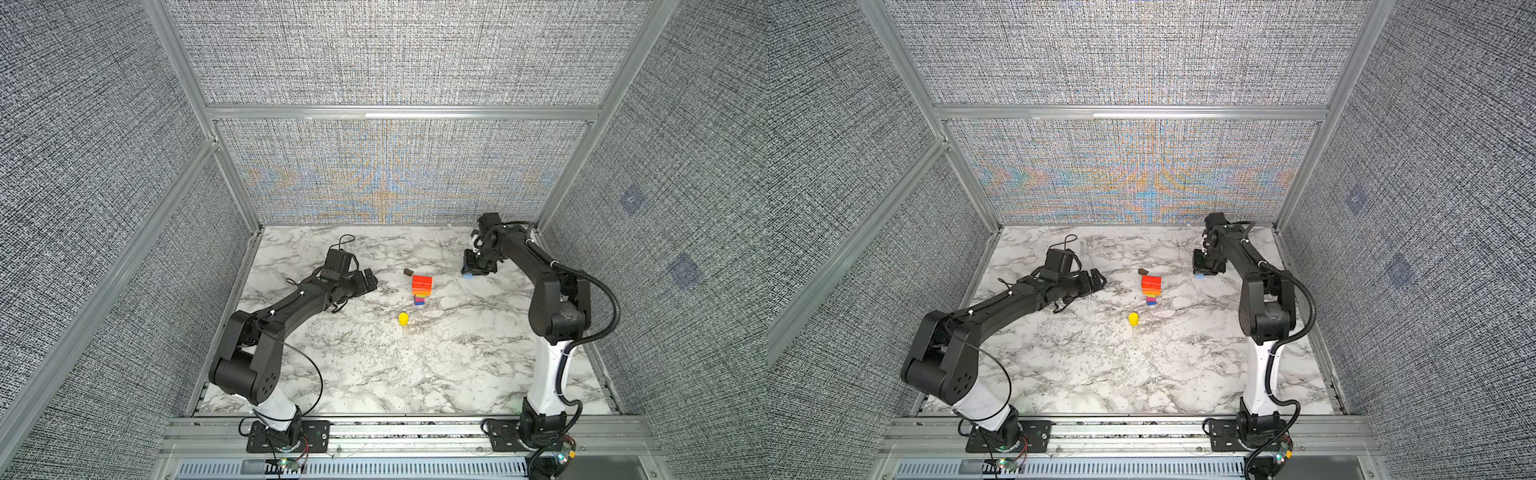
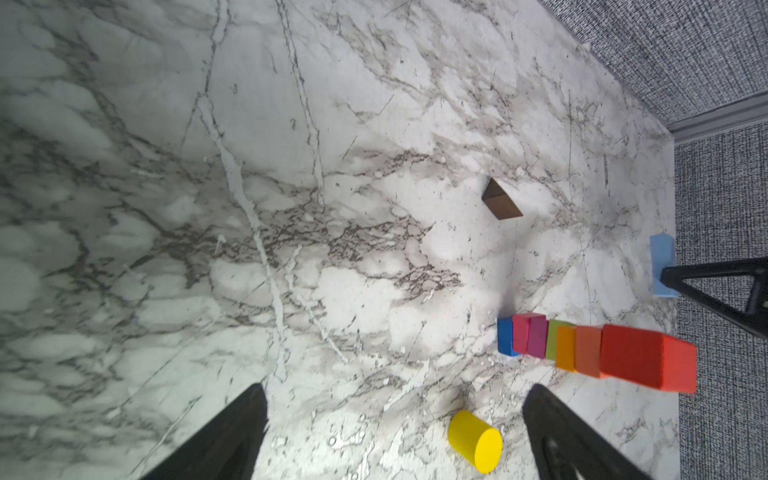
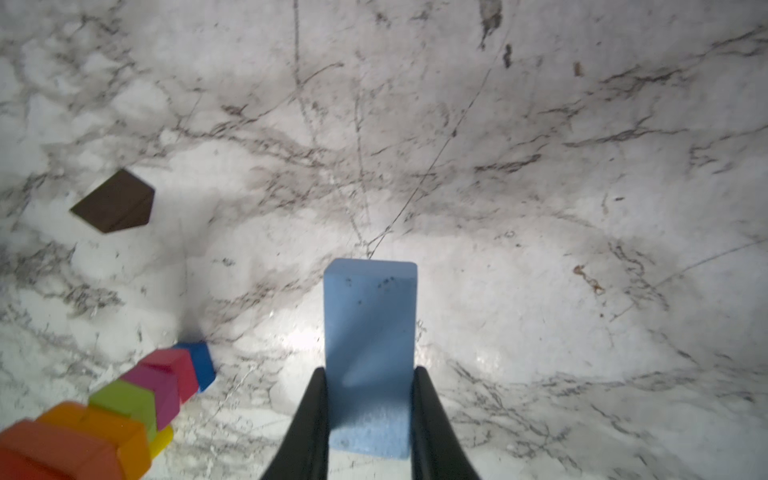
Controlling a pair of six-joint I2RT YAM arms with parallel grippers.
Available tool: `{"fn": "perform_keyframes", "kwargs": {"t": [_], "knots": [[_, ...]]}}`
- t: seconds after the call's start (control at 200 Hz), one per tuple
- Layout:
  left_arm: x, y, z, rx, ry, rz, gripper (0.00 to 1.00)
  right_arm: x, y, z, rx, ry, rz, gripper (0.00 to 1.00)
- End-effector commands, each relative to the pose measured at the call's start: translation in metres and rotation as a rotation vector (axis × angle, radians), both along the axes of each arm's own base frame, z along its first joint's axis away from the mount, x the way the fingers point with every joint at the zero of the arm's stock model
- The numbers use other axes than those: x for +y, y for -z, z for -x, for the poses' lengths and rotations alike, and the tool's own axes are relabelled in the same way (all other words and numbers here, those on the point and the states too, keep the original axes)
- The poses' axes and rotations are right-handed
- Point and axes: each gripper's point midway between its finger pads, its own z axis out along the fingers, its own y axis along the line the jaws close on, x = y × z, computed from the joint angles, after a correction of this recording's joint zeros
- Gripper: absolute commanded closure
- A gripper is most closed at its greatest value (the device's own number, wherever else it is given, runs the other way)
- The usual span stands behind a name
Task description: Build the wood block tower
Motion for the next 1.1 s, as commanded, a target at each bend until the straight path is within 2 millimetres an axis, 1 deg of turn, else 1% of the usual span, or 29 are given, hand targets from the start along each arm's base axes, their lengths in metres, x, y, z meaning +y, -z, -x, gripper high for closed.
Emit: {"fn": "perform_keyframes", "kwargs": {"t": [0.0,0.105,0.22,0.355,0.465,0.58,0.695,0.735,0.91,1.0,1.095], "knots": [[0.004,-0.002,0.010,0.014,-0.011,0.009,0.02,0.008,-0.004,0.028,0.034,-0.098,0.022,0.99],[0.008,-0.005,0.020,0.020,-0.008,0.008,0.02,0.015,-0.007,0.049,0.016,-0.118,0.033,0.99],[0.012,-0.012,0.029,0.011,-0.005,0.002,0.02,0.027,0.002,0.075,0.018,-0.129,0.032,0.99],[0.016,-0.018,0.036,0.004,0.000,-0.011,0.02,0.050,0.026,0.103,0.047,-0.165,0.019,0.99],[0.019,-0.018,0.041,0.012,0.001,-0.019,0.02,0.069,0.048,0.122,0.083,-0.216,0.034,0.99],[0.022,-0.016,0.045,0.018,0.000,-0.028,0.02,0.077,0.066,0.135,0.128,-0.261,0.085,0.99],[0.024,-0.014,0.047,0.020,-0.008,-0.032,0.02,0.081,0.075,0.142,0.142,-0.292,0.126,0.99],[0.024,-0.013,0.047,0.023,-0.007,-0.032,0.02,0.081,0.076,0.142,0.140,-0.292,0.141,0.94],[0.024,-0.010,0.047,0.028,-0.008,-0.030,0.02,0.077,0.080,0.147,0.142,-0.288,0.185,0.60],[0.023,-0.011,0.047,0.025,-0.007,-0.031,0.02,0.072,0.080,0.150,0.142,-0.283,0.213,0.51],[0.024,-0.011,0.048,0.025,-0.007,-0.031,0.02,0.063,0.081,0.153,0.145,-0.272,0.256,0.47]]}}
